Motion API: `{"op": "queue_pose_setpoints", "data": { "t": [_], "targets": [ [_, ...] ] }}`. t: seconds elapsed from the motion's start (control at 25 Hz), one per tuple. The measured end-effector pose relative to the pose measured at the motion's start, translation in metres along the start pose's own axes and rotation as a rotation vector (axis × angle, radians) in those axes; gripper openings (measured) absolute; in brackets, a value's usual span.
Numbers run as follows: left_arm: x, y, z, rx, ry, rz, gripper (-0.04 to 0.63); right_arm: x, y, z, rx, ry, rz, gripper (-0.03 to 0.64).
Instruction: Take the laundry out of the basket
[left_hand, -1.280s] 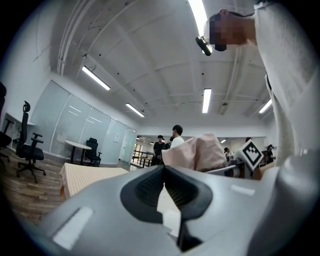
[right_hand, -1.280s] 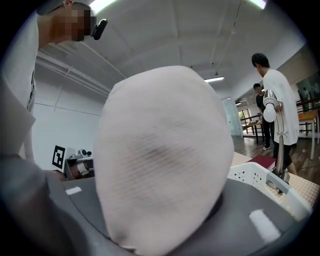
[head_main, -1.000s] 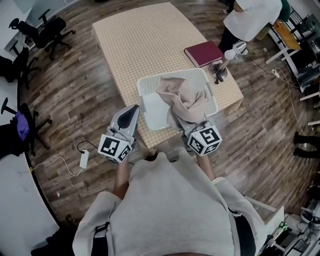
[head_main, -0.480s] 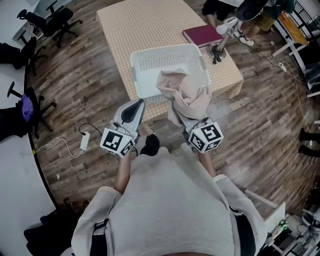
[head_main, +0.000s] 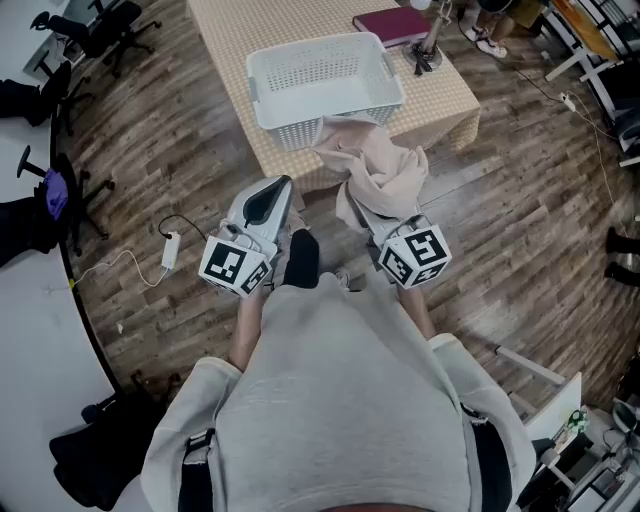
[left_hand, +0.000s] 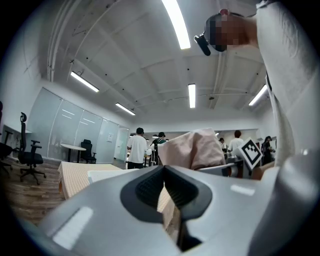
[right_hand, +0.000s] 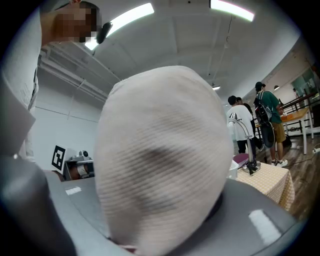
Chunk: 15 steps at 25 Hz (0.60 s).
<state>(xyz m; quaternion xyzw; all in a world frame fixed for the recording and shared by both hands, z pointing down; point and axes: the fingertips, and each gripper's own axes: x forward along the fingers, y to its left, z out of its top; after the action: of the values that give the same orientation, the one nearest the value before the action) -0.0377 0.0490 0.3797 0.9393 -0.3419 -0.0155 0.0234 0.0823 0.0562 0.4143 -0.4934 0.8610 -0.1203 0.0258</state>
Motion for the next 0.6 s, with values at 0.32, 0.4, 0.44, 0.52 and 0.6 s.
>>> {"op": "queue_pose_setpoints", "data": {
  "t": [0.32,0.4,0.44,0.52,0.6],
  "targets": [
    [-0.021,-0.025,0.005,0.019,-0.025,-0.013,0.008,-0.027,0.020,-0.007,-0.015,-0.011,-0.007,0.215],
    [-0.026,-0.027,0.004,0.017,-0.029,-0.008,0.008,-0.030,0.024,-0.009,-0.020,-0.008,-0.002,0.215],
    [-0.027,-0.028,0.004,0.016,-0.031,-0.005,0.008,-0.030,0.025,-0.009,-0.023,-0.006,0.001,0.215],
    [-0.029,-0.029,0.006,0.016,-0.036,-0.001,0.008,-0.031,0.027,-0.008,-0.030,-0.005,0.006,0.215],
    [-0.029,-0.031,0.008,0.017,-0.041,0.002,0.008,-0.032,0.028,-0.006,-0.035,-0.005,0.010,0.215]
  ]
}}
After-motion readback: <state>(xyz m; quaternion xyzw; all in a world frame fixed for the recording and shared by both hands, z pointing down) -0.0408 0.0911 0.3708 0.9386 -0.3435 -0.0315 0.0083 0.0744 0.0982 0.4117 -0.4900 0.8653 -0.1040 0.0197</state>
